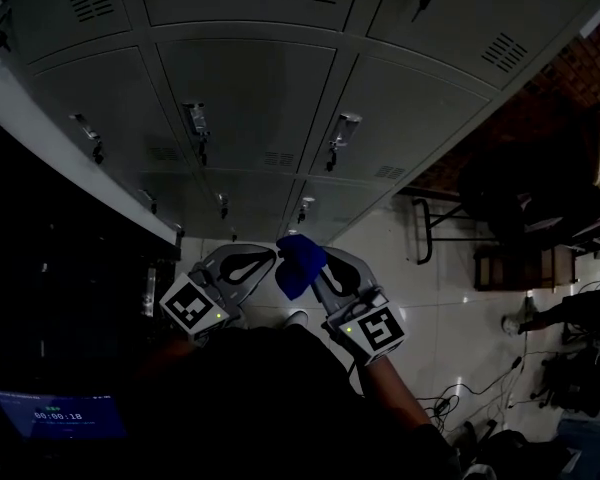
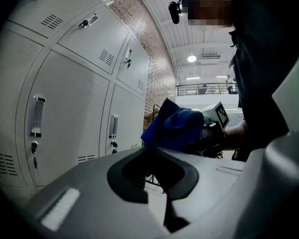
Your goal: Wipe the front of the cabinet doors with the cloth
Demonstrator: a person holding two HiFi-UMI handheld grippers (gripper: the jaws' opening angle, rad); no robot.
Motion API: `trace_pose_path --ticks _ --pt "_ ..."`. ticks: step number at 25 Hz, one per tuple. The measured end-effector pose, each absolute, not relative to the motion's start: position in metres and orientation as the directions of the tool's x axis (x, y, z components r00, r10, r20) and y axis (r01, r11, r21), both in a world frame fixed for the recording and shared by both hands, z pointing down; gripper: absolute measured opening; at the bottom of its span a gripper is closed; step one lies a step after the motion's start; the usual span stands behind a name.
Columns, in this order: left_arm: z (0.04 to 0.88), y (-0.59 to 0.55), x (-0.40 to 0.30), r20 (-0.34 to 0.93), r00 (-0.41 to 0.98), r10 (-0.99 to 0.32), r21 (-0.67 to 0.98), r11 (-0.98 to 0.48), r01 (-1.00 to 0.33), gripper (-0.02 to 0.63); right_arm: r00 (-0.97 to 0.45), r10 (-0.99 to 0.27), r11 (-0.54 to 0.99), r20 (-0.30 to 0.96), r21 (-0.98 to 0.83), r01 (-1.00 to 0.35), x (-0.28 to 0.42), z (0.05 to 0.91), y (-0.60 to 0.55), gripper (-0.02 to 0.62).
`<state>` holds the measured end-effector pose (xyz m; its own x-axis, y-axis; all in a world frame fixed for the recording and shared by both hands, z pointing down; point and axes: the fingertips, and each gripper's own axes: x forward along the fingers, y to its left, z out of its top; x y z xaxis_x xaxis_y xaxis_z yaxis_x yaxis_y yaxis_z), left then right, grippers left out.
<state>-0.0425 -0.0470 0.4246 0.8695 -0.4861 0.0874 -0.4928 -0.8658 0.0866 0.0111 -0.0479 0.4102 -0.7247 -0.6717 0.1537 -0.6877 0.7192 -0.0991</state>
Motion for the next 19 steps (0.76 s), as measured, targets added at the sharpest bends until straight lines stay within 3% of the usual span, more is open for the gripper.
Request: trace_pose_path --ticks 19 --pt "0.425 -0.043 -0.053 0.089 0.856 -0.509 0.099 -0.851 -0.516 0.003 -0.753 -0.635 0.747 0.173 -0.114 -0.655 -0.003 0.417 -0.047 0.072"
